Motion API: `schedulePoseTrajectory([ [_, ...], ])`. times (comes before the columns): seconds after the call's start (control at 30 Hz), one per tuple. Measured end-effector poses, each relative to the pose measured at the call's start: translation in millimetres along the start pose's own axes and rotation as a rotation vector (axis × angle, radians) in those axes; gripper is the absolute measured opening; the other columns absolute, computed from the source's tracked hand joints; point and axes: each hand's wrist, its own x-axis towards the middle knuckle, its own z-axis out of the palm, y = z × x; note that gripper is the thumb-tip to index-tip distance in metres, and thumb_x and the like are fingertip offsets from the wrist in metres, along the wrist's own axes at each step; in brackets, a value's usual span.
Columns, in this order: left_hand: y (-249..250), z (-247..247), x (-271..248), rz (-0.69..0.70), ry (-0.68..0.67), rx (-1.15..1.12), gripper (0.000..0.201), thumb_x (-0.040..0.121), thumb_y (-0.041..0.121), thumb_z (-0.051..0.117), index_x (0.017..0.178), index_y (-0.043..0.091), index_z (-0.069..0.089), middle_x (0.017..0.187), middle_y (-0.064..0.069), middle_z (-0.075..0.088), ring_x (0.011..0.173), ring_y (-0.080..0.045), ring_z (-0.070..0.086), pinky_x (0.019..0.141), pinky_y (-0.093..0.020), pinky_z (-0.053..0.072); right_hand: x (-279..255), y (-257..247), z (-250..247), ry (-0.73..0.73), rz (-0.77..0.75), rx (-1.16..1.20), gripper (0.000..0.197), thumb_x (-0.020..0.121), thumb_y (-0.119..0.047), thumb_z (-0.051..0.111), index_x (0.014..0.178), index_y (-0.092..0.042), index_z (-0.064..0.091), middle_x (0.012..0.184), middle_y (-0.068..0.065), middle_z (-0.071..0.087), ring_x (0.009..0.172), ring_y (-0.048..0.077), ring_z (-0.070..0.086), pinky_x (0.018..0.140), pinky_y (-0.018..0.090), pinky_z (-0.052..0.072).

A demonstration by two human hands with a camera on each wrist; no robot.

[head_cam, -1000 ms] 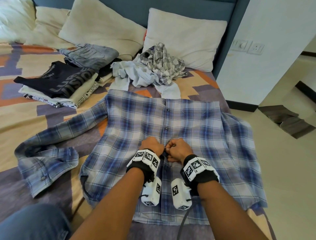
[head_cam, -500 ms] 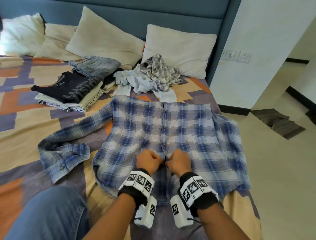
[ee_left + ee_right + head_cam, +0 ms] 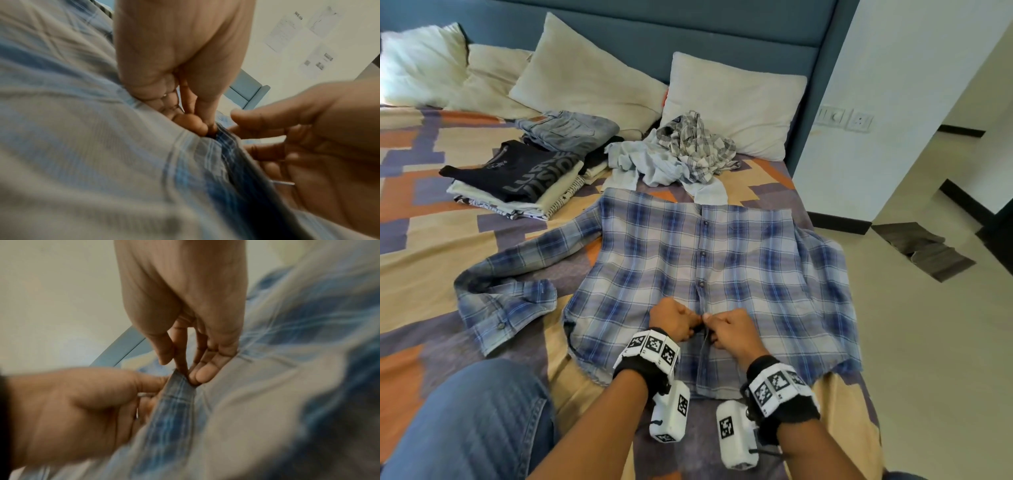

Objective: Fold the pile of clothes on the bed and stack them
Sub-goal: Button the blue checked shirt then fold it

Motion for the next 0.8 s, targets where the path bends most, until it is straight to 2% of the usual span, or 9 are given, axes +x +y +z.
schedulePoseTrajectory([
  [0.03, -1.6, 2.4, 0.8, -0.007, 0.016, -0.013, 0.020, 0.082, 0.011, 0.075, 0.066, 0.000, 0.071, 0.063, -0.016, 0.067, 0.052, -0.018, 0.060, 0.062, -0.033, 0.060, 2.2, 1.5, -2.3, -0.007, 0.055, 0.091, 0.048, 0.094, -0.021, 0.064, 0.047, -0.018, 0.055, 0.054, 0.004, 0.053, 0.055, 0.016, 0.051, 0.058, 0.029, 0.046],
  [0.1, -1.5, 7.1, 0.4, -0.019, 0.064, -0.010, 0.021, 0.083, 0.013, 0.074, 0.067, -0.001, 0.073, 0.069, -0.020, 0.071, 0.061, -0.026, 0.067, 0.068, -0.040, 0.061, 5.7, 2.4, -5.1, -0.023, 0.111, 0.167, 0.030, 0.092, -0.015, 0.067, 0.063, -0.011, 0.068, 0.063, 0.008, 0.062, 0.058, 0.016, 0.057, 0.057, 0.026, 0.051],
  [0.2, -1.3, 12.2, 0.7, -0.047, 0.108, 0.013, 0.034, 0.085, 0.028, 0.071, 0.062, 0.002, 0.071, 0.064, -0.014, 0.070, 0.064, -0.027, 0.069, 0.064, -0.032, 0.059, 10.8, 3.3, -3.2, -0.022, 0.140, 0.146, 0.011, 0.083, -0.008, 0.076, 0.072, -0.007, 0.073, 0.067, 0.009, 0.068, 0.053, 0.011, 0.060, 0.053, 0.020, 0.052],
  [0.3, 2.4, 14.9, 3.2, -0.105, 0.131, 0.036, 0.030, 0.080, 0.029, 0.077, 0.064, 0.005, 0.071, 0.068, -0.012, 0.070, 0.063, -0.023, 0.067, 0.058, -0.030, 0.056, 14.1, 5.9, 1.5, 0.013, 0.165, 0.066, 0.019, 0.077, -0.008, 0.080, 0.063, -0.012, 0.070, 0.062, 0.007, 0.067, 0.051, 0.011, 0.060, 0.053, 0.023, 0.054],
  [0.43, 6.6, 19.2, 6.2, -0.161, 0.175, 0.106, 0.022, 0.076, 0.022, 0.080, 0.082, 0.003, 0.071, 0.087, -0.014, 0.070, 0.080, -0.029, 0.069, 0.068, -0.039, 0.061, 13.0, 5.9, 5.2, 0.033, 0.137, 0.021, 0.019, 0.074, -0.007, 0.083, 0.061, -0.014, 0.071, 0.066, 0.008, 0.071, 0.058, 0.014, 0.064, 0.056, 0.022, 0.055],
  [0.53, 4.8, 18.3, 7.6, -0.142, 0.162, 0.092, 0.006, 0.079, 0.009, 0.071, 0.076, 0.006, 0.067, 0.087, -0.010, 0.068, 0.076, -0.026, 0.065, 0.072, -0.039, 0.060, 12.9, 6.1, 8.0, 0.035, 0.122, 0.048, 0.021, 0.075, -0.006, 0.082, 0.060, -0.015, 0.071, 0.066, 0.008, 0.070, 0.057, 0.012, 0.062, 0.055, 0.021, 0.050],
  [0.6, 2.6, 17.3, 8.7, -0.132, 0.152, 0.055, 0.010, 0.081, 0.004, 0.066, 0.079, 0.013, 0.067, 0.095, -0.013, 0.067, 0.079, -0.026, 0.063, 0.077, -0.037, 0.059, 11.3, 5.6, 11.3, 0.058, 0.103, 0.041, 0.021, 0.077, -0.005, 0.080, 0.060, -0.015, 0.071, 0.066, 0.007, 0.070, 0.057, 0.011, 0.061, 0.058, 0.023, 0.050],
  [0.7, -2.3, 18.2, 10.4, -0.156, 0.163, -0.030, 0.026, 0.081, 0.003, 0.067, 0.106, 0.011, 0.067, 0.113, -0.013, 0.065, 0.099, -0.030, 0.065, 0.085, -0.038, 0.057, 7.9, 6.1, 14.1, 0.108, 0.070, 0.011, 0.011, 0.080, -0.006, 0.077, 0.069, -0.008, 0.075, 0.073, 0.009, 0.073, 0.065, 0.012, 0.066, 0.067, 0.026, 0.057],
  [0.8, -7.1, 20.1, 10.7, -0.147, 0.163, -0.044, 0.022, 0.081, 0.002, 0.062, 0.102, 0.008, 0.069, 0.106, -0.011, 0.068, 0.096, -0.028, 0.066, 0.085, -0.036, 0.057, 6.8, 7.1, 13.8, 0.086, 0.059, -0.007, 0.012, 0.082, -0.008, 0.073, 0.072, -0.002, 0.074, 0.073, 0.013, 0.073, 0.066, 0.015, 0.066, 0.070, 0.032, 0.060],
])
